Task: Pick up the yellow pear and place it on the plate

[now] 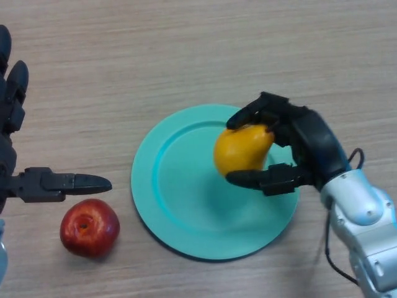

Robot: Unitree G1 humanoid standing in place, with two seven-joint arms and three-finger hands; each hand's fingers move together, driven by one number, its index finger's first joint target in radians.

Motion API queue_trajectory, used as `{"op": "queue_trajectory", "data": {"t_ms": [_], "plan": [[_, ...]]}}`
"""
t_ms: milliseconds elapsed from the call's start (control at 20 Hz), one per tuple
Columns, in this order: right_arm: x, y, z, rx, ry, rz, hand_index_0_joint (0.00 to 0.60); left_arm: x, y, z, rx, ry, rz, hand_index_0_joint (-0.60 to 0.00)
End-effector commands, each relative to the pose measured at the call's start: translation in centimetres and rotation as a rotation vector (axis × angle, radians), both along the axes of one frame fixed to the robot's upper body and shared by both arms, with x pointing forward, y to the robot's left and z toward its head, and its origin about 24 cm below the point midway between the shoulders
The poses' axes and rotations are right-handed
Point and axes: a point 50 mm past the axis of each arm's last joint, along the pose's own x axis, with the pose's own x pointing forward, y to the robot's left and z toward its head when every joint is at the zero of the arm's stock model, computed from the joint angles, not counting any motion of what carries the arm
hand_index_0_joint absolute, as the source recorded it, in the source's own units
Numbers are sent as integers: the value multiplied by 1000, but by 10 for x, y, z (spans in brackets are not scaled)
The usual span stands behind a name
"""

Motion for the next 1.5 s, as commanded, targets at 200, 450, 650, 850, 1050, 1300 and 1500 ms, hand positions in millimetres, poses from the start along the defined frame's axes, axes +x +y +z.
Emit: {"op": "queue_trajectory", "data": {"t_ms": [200,450,650,850,1050,1300,1500], "plan": [[-8,10,19,0,-222,61,600,-16,5,33,56,-188,7,0],[-15,20,2,-155,-263,130,600,-19,5,32,71,-204,26,0],[-12,19,-13,-280,-187,134,600,-20,6,31,61,-203,35,0],[-9,17,-14,-312,-174,124,350,-19,6,30,64,-201,38,0],[-4,13,0,-274,-219,82,0,-17,7,31,77,-206,41,0],[-11,7,34,-119,-233,82,0,-15,5,30,75,-187,23,0],[-25,-15,64,59,-222,67,0,-14,5,30,57,-181,10,0]]}}
